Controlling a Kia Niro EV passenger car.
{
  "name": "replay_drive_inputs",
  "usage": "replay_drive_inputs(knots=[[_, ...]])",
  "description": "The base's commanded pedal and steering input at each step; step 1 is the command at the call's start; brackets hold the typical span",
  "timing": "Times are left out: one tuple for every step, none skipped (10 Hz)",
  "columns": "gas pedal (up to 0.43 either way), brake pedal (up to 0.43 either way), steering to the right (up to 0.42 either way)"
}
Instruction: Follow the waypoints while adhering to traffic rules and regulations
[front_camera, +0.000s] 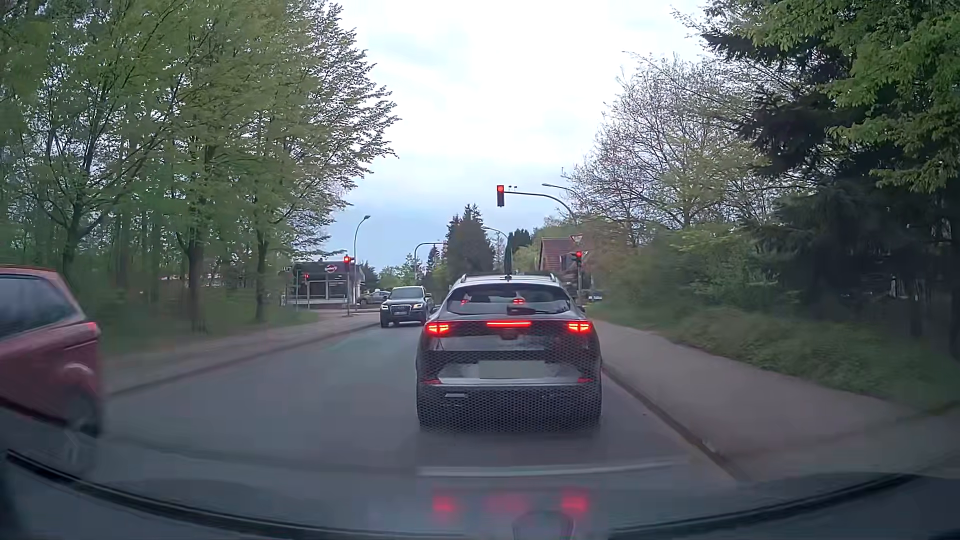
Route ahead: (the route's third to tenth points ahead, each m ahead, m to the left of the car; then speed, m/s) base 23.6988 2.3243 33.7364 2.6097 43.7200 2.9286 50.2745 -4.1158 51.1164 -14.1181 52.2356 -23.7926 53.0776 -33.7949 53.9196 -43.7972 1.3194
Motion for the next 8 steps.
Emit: replay_drive_inputs(knots=[[0.0,0.159,-0.001],[0.0,0.159,-0.001],[0.0,0.159,-0.001],[0.0,0.152,-0.001],[0.0,0.122,-0.001],[0.0,0.091,-0.001],[0.0,0.085,-0.001],[0.0,0.11,-0.001]])
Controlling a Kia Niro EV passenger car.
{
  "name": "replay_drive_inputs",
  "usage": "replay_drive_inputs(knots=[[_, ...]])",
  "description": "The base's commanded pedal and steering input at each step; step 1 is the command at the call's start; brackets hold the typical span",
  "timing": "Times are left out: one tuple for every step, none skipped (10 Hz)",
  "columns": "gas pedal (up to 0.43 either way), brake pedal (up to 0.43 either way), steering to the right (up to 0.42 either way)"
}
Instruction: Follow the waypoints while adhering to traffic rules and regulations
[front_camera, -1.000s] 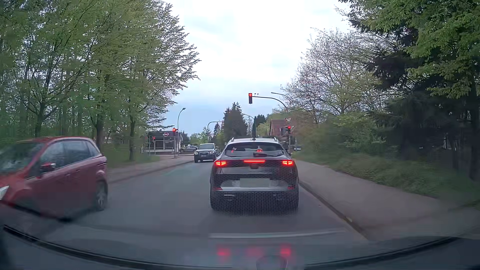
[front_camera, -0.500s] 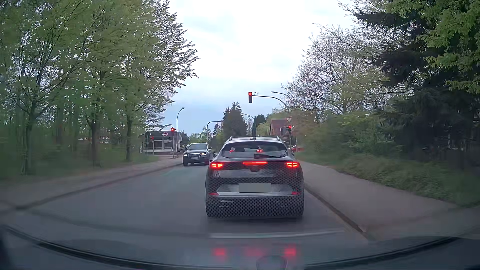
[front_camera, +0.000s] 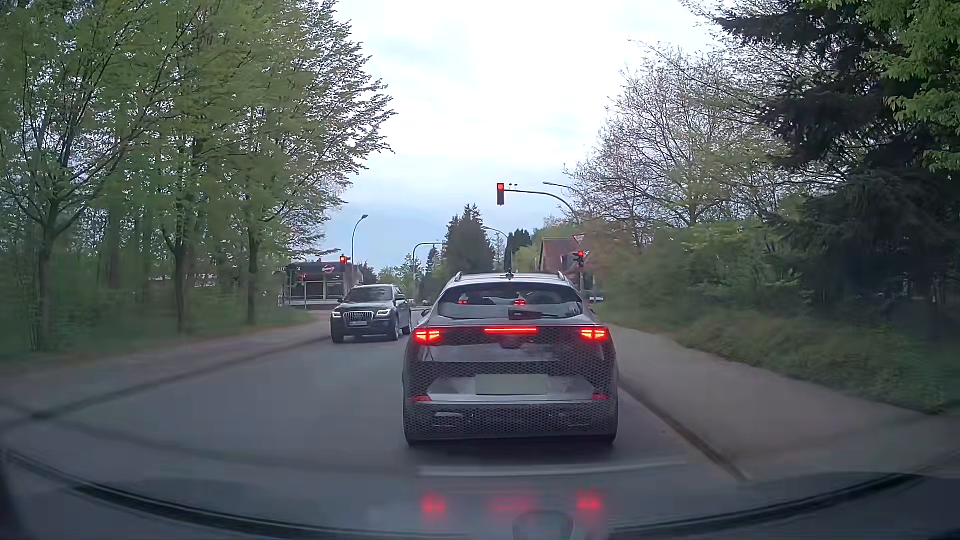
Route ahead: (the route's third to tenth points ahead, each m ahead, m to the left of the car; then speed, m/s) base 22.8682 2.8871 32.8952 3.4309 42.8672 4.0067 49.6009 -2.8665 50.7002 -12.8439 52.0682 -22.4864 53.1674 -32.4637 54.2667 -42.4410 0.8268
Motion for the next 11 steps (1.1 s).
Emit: replay_drive_inputs(knots=[[0.0,0.128,-0.001],[0.0,0.146,-0.001],[0.0,0.152,-0.001],[0.0,0.152,-0.001],[0.0,0.152,-0.001],[0.0,0.159,-0.001],[0.0,0.159,-0.001],[0.0,0.165,-0.001],[0.0,0.171,-0.001],[0.0,0.177,-0.001],[0.0,0.189,-0.001]])
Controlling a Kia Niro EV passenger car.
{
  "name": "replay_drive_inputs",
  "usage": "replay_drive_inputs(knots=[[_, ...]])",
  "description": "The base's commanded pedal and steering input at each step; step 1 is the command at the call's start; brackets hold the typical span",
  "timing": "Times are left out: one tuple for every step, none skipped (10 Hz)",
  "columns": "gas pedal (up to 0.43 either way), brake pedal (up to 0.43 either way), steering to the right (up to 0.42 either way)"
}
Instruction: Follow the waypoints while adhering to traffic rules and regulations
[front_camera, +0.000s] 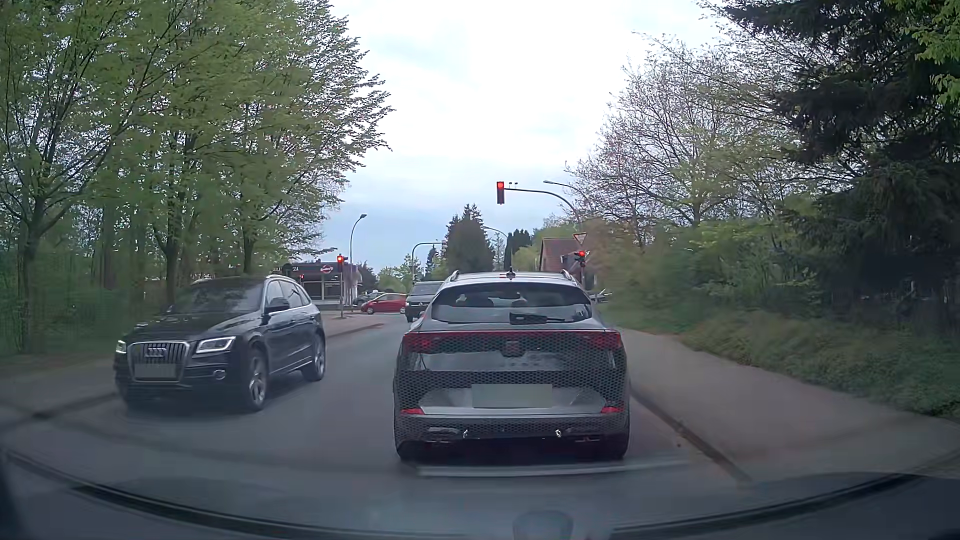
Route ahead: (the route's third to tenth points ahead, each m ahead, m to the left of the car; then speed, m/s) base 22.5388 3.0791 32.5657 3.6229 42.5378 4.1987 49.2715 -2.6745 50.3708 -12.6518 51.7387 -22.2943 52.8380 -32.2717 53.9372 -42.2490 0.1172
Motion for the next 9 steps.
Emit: replay_drive_inputs(knots=[[0.0,0.195,-0.001],[0.0,0.201,-0.001],[0.0,0.22,-0.001],[0.0,0.226,-0.001],[0.0,0.226,-0.001],[0.0,0.226,-0.001],[0.0,0.171,-0.001],[0.0,0.055,-0.001],[0.0,0.0,-0.001]])
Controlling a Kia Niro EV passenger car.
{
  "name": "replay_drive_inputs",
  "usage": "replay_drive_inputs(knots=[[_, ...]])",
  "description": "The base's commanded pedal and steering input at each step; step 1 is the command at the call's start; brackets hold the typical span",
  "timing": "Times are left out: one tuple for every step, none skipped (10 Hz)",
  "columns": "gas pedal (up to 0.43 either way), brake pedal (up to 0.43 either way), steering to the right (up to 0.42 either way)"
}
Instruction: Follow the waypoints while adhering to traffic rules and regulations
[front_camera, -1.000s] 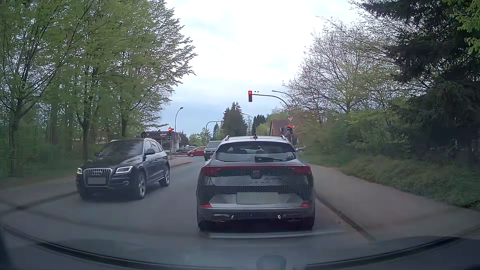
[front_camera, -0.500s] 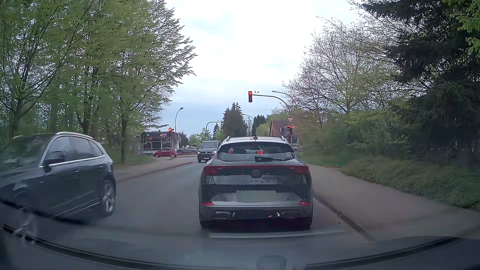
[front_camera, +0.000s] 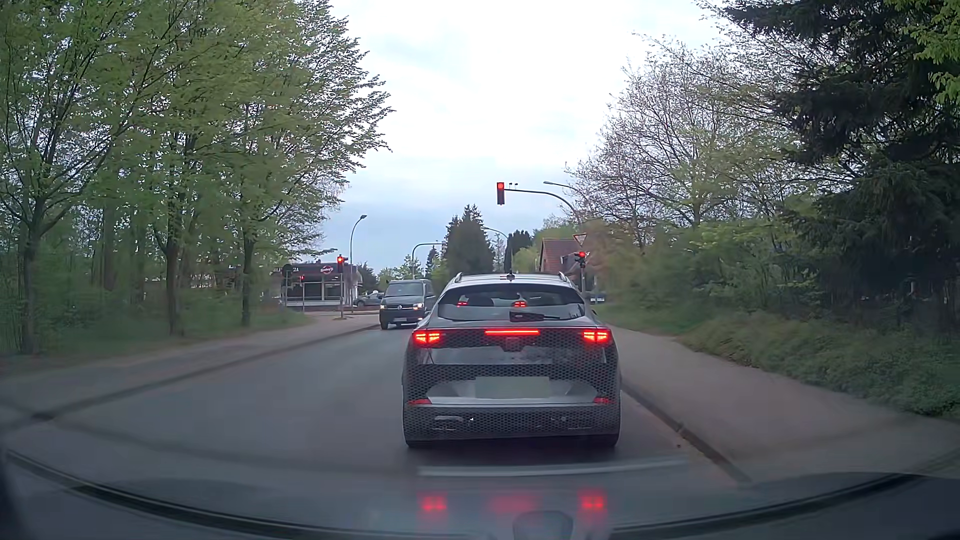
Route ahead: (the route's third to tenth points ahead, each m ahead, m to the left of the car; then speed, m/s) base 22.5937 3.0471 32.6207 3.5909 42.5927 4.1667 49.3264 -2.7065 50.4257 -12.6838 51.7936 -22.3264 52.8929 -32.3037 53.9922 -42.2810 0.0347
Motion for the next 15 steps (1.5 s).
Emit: replay_drive_inputs(knots=[[0.0,0.0,-0.001],[0.0,0.0,0.0],[0.0,0.0,0.0],[0.0,0.0,0.0],[0.0,0.0,0.001],[0.0,0.0,0.002],[0.0,0.0,0.002],[0.0,0.0,0.002],[0.0,0.0,0.002],[0.0,0.0,0.002],[0.0,0.0,0.002],[0.0,0.0,0.002],[0.0,0.0,0.002],[0.0,0.0,0.002],[0.0,0.0,0.002]])
